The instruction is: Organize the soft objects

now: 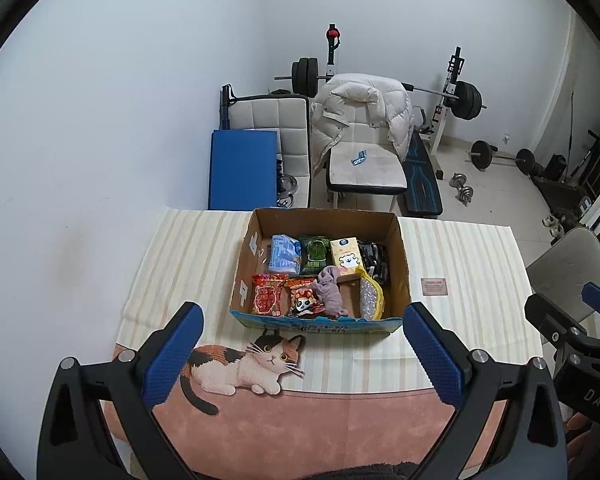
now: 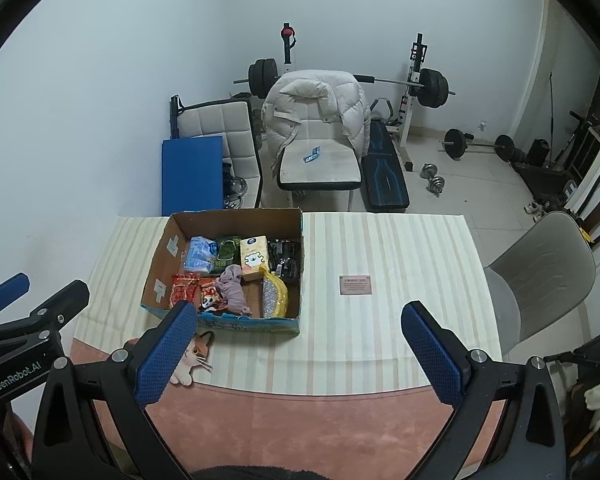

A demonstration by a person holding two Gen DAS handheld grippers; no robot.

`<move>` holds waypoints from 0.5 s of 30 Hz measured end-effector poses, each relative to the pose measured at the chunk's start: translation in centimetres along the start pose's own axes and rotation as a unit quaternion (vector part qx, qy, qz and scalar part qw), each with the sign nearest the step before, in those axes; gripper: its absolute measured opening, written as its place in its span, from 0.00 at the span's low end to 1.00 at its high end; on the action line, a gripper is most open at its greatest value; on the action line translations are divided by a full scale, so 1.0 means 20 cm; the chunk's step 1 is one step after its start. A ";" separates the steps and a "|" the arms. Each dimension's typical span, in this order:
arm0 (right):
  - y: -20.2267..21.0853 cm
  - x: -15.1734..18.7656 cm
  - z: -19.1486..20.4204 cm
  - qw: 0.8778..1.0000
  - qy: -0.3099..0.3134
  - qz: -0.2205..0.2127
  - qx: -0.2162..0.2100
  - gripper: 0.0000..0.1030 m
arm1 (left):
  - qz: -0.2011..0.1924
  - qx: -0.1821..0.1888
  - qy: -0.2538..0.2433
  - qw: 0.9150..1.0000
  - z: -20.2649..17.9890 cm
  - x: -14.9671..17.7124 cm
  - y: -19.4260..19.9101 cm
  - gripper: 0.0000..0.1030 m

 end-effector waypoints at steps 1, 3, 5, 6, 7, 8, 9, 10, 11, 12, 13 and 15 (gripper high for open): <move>0.00 0.00 0.00 1.000 0.000 0.000 0.000 1.00 | 0.000 0.000 -0.001 1.000 0.00 0.00 0.00 0.99; 0.00 0.00 -0.01 1.000 0.001 -0.001 0.001 1.00 | 0.002 0.000 -0.001 1.000 0.00 0.00 0.00 0.99; 0.01 0.00 -0.01 1.000 0.001 -0.001 0.001 1.00 | 0.002 0.000 -0.002 1.000 -0.01 0.00 0.00 0.99; 0.01 0.00 -0.02 1.000 0.001 -0.002 0.002 1.00 | 0.002 0.001 -0.002 1.000 -0.01 0.00 0.00 0.99; 0.01 0.00 -0.02 1.000 0.001 -0.002 0.003 1.00 | 0.000 0.001 -0.002 1.000 -0.01 0.00 0.01 0.99; 0.01 0.00 -0.02 1.000 0.000 -0.002 0.004 1.00 | 0.000 0.003 -0.003 1.000 -0.01 0.00 0.01 0.99; 0.01 0.00 -0.03 1.000 -0.001 -0.002 0.003 1.00 | 0.000 0.004 -0.002 1.000 -0.01 0.00 0.01 0.99; 0.02 0.00 -0.03 1.000 -0.001 -0.002 0.003 1.00 | 0.000 0.005 -0.002 1.000 -0.01 0.00 0.01 0.99; 0.02 0.00 -0.03 1.000 -0.001 -0.003 0.005 1.00 | 0.001 0.006 -0.002 1.000 -0.01 -0.01 0.01 0.99; 0.02 0.00 -0.03 1.000 0.000 -0.003 0.006 1.00 | 0.000 0.005 -0.002 1.000 -0.01 -0.01 0.01 0.99; 0.02 0.00 -0.04 1.000 -0.001 -0.003 0.007 1.00 | 0.000 0.005 -0.003 1.000 -0.01 -0.01 0.01 0.99; 0.02 -0.01 -0.04 1.000 -0.004 -0.002 0.010 1.00 | 0.001 0.005 -0.003 1.000 -0.01 -0.01 0.01 0.99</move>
Point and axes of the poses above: each gripper's, at about its wrist camera, not at the fingertips, and y roughly against the way its jaws point, z to its left, x to its underside, the point moved 1 cm from there along -y, roughly the way its jaws point, and after that the axes turned 14 degrees about x, right-handed, at the moved point
